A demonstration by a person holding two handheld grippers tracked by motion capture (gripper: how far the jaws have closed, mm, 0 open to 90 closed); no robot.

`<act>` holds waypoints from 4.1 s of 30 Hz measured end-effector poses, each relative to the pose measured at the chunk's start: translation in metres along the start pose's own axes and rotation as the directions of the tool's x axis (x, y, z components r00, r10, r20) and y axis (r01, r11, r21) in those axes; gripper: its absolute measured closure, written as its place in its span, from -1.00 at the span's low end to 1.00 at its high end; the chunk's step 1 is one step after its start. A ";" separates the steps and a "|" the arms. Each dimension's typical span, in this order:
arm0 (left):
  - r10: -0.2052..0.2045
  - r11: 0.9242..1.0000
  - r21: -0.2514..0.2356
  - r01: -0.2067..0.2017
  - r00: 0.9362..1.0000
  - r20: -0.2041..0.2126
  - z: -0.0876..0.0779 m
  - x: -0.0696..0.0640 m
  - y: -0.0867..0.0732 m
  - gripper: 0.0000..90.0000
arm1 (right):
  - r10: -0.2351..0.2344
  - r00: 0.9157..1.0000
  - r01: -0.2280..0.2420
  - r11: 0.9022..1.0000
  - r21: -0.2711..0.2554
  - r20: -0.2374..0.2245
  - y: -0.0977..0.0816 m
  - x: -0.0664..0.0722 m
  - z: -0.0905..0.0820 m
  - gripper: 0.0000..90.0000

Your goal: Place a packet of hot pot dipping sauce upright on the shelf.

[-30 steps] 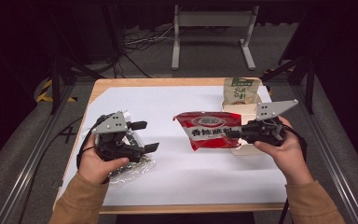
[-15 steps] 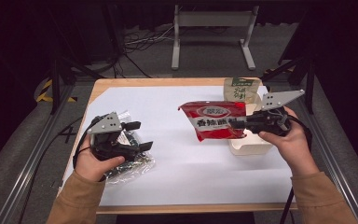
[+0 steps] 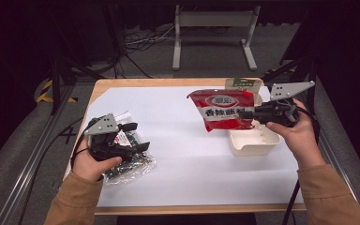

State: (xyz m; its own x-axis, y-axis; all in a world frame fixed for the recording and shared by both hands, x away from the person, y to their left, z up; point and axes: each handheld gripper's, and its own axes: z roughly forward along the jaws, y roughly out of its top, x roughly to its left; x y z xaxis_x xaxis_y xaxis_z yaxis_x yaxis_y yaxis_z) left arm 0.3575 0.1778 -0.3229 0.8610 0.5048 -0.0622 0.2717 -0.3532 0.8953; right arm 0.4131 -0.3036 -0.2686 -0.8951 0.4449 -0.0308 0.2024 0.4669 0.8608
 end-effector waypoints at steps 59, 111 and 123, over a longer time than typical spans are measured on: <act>-0.063 0.998 0.014 0.063 0.998 -0.014 -0.002 0.014 -0.012 -0.59 | 0.136 0.981 -0.133 0.991 -0.035 0.137 -0.044 -0.100 0.003 0.95; -0.070 0.997 0.023 0.070 0.997 -0.013 -0.001 0.016 -0.014 -0.59 | 0.148 0.909 -0.249 0.942 0.224 0.389 -0.083 -0.114 0.041 0.81; -0.075 0.997 0.029 0.075 0.997 -0.009 0.000 0.016 -0.014 -0.59 | 0.099 0.912 -0.206 0.950 0.235 0.399 -0.068 -0.112 0.023 0.87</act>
State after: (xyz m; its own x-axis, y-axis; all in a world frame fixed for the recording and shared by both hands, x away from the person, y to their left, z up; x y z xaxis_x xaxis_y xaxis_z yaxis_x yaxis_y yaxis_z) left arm 0.3674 0.1907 -0.3369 0.8346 0.5365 -0.1252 0.3478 -0.3368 0.8750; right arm 0.5085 -0.3671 -0.3356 -0.6373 0.7567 -0.1459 0.4702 0.5317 0.7044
